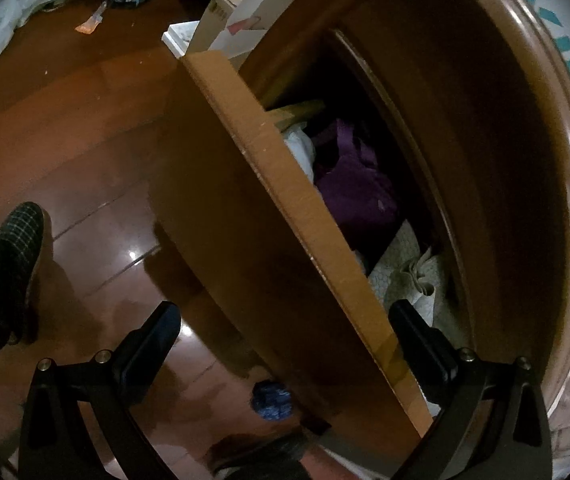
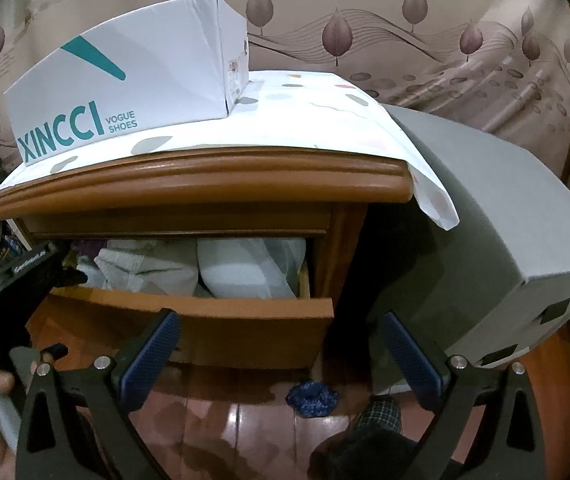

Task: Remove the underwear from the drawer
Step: 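Hook the drawer front with the left gripper and pull the drawer open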

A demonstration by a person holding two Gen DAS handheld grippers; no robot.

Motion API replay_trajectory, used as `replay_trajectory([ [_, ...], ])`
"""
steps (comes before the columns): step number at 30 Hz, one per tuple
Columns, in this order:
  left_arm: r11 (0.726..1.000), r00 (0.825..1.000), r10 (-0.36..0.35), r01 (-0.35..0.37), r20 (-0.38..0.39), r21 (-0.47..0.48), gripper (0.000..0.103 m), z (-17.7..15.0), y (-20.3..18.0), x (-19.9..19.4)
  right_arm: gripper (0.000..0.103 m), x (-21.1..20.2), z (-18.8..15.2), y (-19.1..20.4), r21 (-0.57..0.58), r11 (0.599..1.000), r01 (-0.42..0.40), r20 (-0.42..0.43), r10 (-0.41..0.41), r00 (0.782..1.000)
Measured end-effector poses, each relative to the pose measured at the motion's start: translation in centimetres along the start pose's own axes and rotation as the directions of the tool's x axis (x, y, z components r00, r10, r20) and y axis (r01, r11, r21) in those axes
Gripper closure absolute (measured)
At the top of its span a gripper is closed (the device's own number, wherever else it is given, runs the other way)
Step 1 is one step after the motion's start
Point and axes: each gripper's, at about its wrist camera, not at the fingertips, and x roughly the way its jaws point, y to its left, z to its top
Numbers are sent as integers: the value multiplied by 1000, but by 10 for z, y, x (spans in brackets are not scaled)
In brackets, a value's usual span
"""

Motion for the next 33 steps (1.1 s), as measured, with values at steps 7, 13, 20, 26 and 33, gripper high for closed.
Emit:
replay_trajectory([
  [7,999,1000,24,-23,-18,49,0,-15,15,-18,0,-2,2,-1,8,1000,-1,9,0,1000],
  [13,998,999,25,-23,-35,50,0,-25,28,-27,0,-3,2,-3,11,1000,2,13,-3,1000],
  [20,996,998,41,-37,-46,76,0,-37,43,-42,0,-4,2,-3,9,1000,2,15,-2,1000],
  [26,994,997,61,-56,-54,98,0,-46,55,-53,0,-3,2,-5,16,1000,1,11,-1,1000],
  [33,991,994,83,-75,-65,115,0,-47,64,-60,0,-1,4,-5,10,1000,-12,0,12,1000],
])
